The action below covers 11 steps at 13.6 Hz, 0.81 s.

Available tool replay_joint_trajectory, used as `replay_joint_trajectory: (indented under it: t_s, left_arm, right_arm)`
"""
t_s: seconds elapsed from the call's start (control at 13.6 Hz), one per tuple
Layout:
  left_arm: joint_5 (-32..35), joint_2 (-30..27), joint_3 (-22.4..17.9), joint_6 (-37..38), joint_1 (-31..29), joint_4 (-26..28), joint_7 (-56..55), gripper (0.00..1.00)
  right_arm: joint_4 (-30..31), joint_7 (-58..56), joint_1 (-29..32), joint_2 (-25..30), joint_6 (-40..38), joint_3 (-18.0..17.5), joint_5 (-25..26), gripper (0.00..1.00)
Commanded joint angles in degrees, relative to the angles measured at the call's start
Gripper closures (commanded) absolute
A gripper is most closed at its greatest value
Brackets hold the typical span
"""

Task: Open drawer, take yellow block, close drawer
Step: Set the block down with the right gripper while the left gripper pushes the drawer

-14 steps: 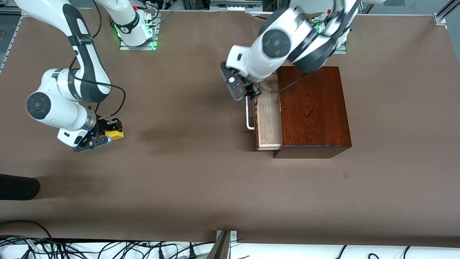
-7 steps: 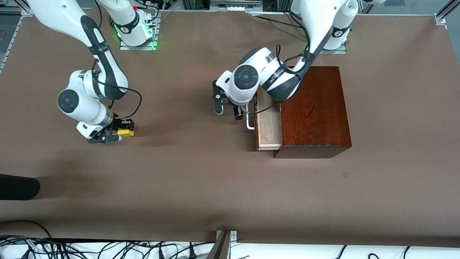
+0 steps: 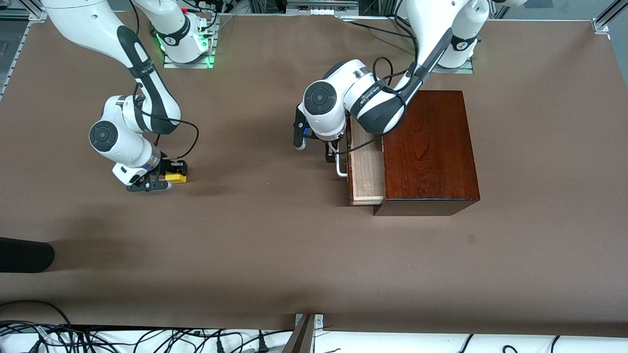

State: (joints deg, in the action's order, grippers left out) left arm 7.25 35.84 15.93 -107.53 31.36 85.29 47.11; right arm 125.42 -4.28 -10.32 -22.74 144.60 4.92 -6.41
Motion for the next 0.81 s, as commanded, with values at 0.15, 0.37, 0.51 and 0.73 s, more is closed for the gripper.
replay_joint_trajectory:
  t_s: [0.15, 0.37, 0.51, 0.73]
  left_arm:
    - [4.53, -0.33, 0.06, 4.60, -6.37, 0.13, 14.39, 0.00]
    - [4.44, -0.50, 0.16, 5.39, -7.89, 0.83, 16.26, 0.00]
    - [4.53, -0.59, 0.16, 6.62, -7.89, 1.80, 15.82, 0.00]
    - [4.71, -0.68, -0.19, 11.44, -8.06, 1.72, 15.47, 0.00]
  right_arm:
    - [0.27, -0.29, -0.06, 1.56, 0.43, -0.17, -0.27, 0.00]
    - [-1.31, -0.20, -0.06, 5.59, -2.20, -1.14, 0.00, 0.00]
    - [-3.76, -0.38, 0.56, 11.20, -8.94, -1.14, 0.61, 0.00]
    - [-13.07, 0.15, 1.79, 15.88, -25.89, -1.32, 2.28, 0.00]
